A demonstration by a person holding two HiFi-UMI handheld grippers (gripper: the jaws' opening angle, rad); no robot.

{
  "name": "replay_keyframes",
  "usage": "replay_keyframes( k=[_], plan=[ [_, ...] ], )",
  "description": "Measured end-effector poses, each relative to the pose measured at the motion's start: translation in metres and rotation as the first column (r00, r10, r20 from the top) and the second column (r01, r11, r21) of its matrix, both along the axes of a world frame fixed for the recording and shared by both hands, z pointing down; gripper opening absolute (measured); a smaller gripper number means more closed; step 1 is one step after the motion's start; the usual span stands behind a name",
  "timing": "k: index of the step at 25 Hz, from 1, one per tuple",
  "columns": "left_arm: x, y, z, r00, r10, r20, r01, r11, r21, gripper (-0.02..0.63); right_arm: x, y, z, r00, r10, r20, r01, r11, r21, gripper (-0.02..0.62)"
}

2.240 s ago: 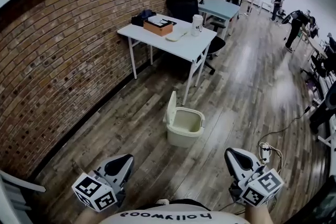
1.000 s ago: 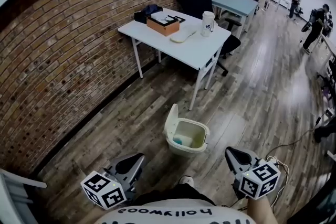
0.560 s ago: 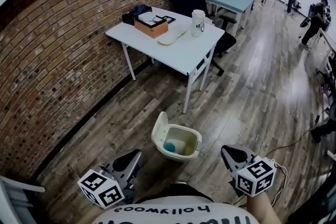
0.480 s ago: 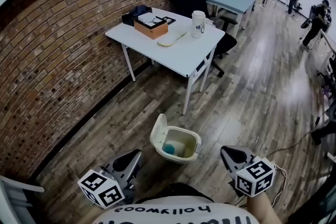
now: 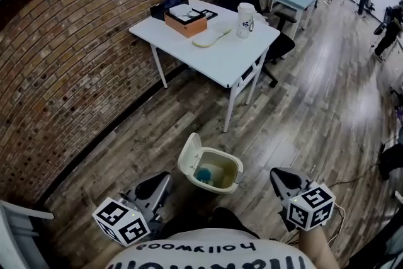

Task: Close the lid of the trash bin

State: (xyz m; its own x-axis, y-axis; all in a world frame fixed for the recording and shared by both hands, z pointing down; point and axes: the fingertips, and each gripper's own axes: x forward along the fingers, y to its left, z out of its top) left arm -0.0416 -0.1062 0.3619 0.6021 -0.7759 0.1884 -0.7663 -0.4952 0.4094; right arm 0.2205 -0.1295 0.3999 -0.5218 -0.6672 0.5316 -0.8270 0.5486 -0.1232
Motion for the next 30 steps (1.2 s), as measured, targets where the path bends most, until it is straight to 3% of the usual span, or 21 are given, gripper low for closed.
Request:
replay_keyframes(
  k=[7, 13, 19, 23, 30],
  plan=[
    [-0.016, -0.016, 0.002, 0.999, -0.030, -0.016, 0.030, 0.999, -0.034, 0.014, -0.014, -0.015, 0.008, 1.000, -0.016, 0.008, 0.016, 0.999, -0.028, 0.008],
    [-0.027, -0.054, 0.010, 0.999, -0.005, -0.040, 0.002, 0.998, -0.061, 0.014, -0.025, -0.035, 0.014, 1.000, 0.004, -0.003, -0.005, 0.999, -0.050, 0.008],
    [-0.041, -0.103, 0.007, 0.998, 0.044, -0.052, -0.046, 0.998, -0.038, 0.014, -0.046, -0.054, 0.031, 0.999, 0.031, -0.008, -0.032, 0.994, -0.102, 0.008],
    [-0.065, -0.125, 0.018, 0.998, 0.031, -0.058, -0.035, 0.997, -0.074, 0.014, -0.080, -0.077, 0.045, 1.000, 0.000, -0.001, 0.000, 0.990, -0.139, 0.008],
    [-0.123, -0.149, 0.031, 0.997, -0.058, -0.054, 0.051, 0.992, -0.116, 0.014, -0.155, -0.119, 0.078, 0.991, -0.130, 0.010, 0.130, 0.970, -0.206, 0.008]
  ],
)
